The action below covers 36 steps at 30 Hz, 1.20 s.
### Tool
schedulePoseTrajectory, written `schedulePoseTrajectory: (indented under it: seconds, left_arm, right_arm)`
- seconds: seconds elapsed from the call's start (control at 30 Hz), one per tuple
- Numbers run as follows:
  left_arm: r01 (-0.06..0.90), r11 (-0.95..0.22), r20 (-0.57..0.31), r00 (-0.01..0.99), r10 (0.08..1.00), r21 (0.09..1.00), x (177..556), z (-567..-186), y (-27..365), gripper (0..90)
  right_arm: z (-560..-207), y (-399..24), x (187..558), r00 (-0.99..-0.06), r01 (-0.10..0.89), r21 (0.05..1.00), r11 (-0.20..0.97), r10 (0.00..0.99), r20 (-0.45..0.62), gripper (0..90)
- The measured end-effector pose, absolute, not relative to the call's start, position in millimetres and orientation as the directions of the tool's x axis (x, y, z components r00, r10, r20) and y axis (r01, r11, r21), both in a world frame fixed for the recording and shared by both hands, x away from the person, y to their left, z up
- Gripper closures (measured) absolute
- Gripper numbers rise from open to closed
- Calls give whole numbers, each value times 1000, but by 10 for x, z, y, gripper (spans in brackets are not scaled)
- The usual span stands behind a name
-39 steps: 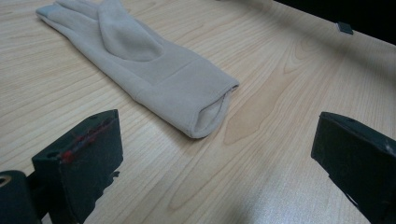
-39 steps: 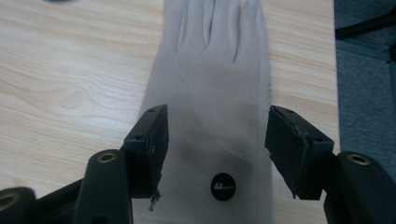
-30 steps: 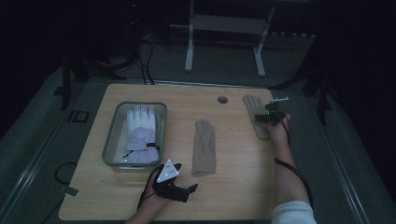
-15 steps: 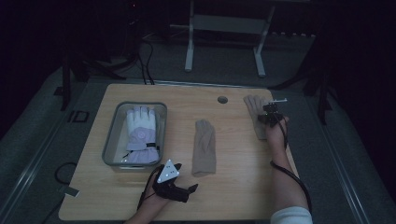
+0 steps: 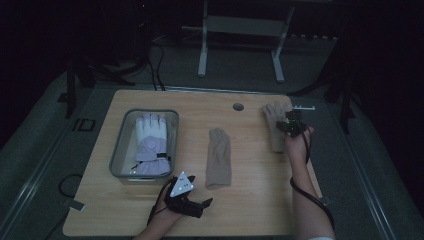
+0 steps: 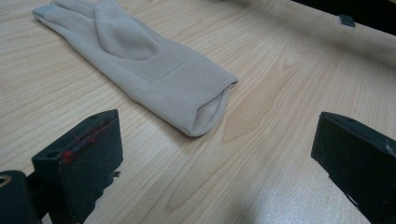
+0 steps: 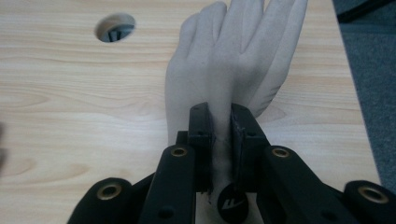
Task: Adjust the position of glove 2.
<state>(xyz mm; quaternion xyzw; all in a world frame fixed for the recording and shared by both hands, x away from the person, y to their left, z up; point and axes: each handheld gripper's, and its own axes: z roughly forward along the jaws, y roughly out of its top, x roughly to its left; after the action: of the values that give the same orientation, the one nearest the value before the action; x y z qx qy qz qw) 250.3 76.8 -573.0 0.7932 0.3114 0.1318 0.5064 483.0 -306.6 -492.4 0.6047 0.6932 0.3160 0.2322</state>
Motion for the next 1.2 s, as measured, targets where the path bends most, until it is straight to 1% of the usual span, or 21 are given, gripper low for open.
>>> schedulePoseTrajectory:
  seconds: [0.3, 0.53, 0.67, 0.8, 1.1, 1.17, 1.2]
  left_arm:
    - [361, -297, -105, 773, 626, 884, 2502, -5730, 762, 25]
    - [361, -297, -105, 772, 627, 884, 2501, -5730, 764, 25]
    - [356, -293, -101, 771, 629, 887, 2498, -5730, 769, 25]
    - [361, -299, -101, 770, 630, 883, 2501, -5729, 763, 25]
    - [358, -301, -97, 770, 631, 884, 2497, -5730, 755, 25]
    - [354, -302, -94, 772, 629, 885, 2494, -5729, 760, 25]
    - [354, -301, -95, 772, 629, 885, 2494, -5729, 760, 25]
  right_arm:
    - [-4692, -3081, 4397, -158, 654, 756, 29, 983, 99, 804]
    - [-4644, -3073, 4025, -155, 636, 772, 3, 980, 123, 804]
    - [-4666, -3026, 3830, -176, 628, 777, 34, 979, 100, 804]
    - [-4701, -3009, 3657, -193, 629, 776, 43, 976, 102, 803]
    - [-4854, -2957, 3379, -150, 631, 775, -41, 973, 174, 803]
    - [-4918, -2927, 3354, -140, 636, 771, -30, 978, 154, 803]
    - [-4960, -2923, 3347, -142, 646, 762, -40, 975, 171, 802]
